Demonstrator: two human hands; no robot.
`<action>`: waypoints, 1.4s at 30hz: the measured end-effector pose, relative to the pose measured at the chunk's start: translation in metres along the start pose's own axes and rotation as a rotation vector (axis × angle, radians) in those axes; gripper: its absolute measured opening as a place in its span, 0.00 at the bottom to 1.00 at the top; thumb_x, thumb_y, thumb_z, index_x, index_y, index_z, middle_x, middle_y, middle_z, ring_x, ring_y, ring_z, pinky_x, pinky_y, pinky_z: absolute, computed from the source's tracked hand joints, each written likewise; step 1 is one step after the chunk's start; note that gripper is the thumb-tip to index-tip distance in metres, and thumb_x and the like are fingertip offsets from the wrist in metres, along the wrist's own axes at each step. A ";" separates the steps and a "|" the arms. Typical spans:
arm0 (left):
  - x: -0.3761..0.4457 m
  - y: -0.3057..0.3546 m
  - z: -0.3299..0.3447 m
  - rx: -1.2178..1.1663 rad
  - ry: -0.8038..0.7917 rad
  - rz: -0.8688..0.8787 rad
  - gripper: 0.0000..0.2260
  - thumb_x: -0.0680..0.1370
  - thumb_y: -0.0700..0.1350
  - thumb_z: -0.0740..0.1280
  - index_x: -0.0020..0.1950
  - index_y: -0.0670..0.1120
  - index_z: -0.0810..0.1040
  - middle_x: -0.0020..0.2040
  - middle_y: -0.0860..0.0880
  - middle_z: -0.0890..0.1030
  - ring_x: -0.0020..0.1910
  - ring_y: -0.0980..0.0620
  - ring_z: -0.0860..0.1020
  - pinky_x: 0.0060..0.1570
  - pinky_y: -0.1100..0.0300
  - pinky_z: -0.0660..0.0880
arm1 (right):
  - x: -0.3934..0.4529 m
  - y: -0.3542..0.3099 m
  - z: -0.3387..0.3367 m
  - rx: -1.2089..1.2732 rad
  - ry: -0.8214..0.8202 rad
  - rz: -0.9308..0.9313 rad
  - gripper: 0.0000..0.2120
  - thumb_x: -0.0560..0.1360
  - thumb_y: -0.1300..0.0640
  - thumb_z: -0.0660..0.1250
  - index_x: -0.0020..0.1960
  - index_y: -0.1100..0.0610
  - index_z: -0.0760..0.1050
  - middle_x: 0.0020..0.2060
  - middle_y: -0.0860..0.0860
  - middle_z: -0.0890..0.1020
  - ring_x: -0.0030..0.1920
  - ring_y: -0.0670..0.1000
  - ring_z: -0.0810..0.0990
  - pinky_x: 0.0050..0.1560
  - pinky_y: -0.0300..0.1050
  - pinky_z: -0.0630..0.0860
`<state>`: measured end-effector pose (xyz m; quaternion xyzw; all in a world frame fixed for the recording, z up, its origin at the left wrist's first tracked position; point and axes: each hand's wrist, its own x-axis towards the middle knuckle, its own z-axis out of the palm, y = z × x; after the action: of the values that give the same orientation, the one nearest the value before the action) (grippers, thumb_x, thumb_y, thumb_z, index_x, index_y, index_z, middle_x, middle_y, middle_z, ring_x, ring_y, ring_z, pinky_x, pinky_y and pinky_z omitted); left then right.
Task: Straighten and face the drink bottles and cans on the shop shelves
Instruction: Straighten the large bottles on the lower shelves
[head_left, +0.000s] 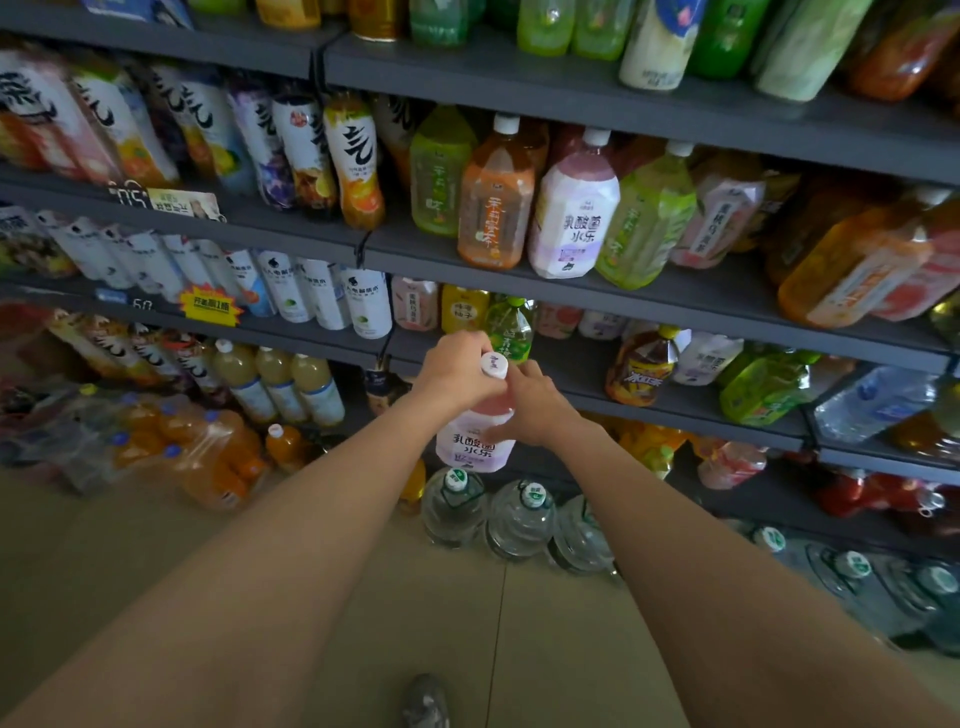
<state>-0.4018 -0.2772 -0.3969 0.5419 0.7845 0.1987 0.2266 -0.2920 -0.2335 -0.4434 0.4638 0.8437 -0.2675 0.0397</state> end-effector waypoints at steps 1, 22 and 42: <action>0.000 0.007 0.007 0.026 -0.013 0.018 0.11 0.70 0.46 0.71 0.49 0.43 0.77 0.51 0.44 0.79 0.52 0.44 0.77 0.44 0.57 0.69 | -0.004 0.008 0.002 0.023 0.005 0.020 0.45 0.63 0.51 0.78 0.72 0.56 0.58 0.64 0.56 0.64 0.65 0.59 0.67 0.63 0.54 0.70; 0.174 0.044 0.213 -0.124 0.254 0.236 0.16 0.74 0.44 0.68 0.60 0.42 0.74 0.59 0.44 0.72 0.59 0.45 0.73 0.59 0.56 0.70 | 0.140 0.200 0.037 0.234 0.427 0.298 0.30 0.70 0.53 0.70 0.67 0.53 0.58 0.58 0.57 0.76 0.57 0.61 0.77 0.52 0.54 0.74; 0.220 -0.042 0.312 -0.104 0.091 0.389 0.41 0.75 0.27 0.59 0.76 0.55 0.41 0.78 0.46 0.45 0.75 0.46 0.56 0.63 0.61 0.66 | 0.178 0.256 0.144 -0.014 0.805 -0.005 0.31 0.66 0.71 0.70 0.67 0.57 0.66 0.67 0.60 0.68 0.57 0.60 0.77 0.41 0.48 0.81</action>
<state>-0.3240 -0.0633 -0.7061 0.6611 0.6633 0.3034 0.1760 -0.2131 -0.0593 -0.7283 0.5291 0.7948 -0.0589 -0.2913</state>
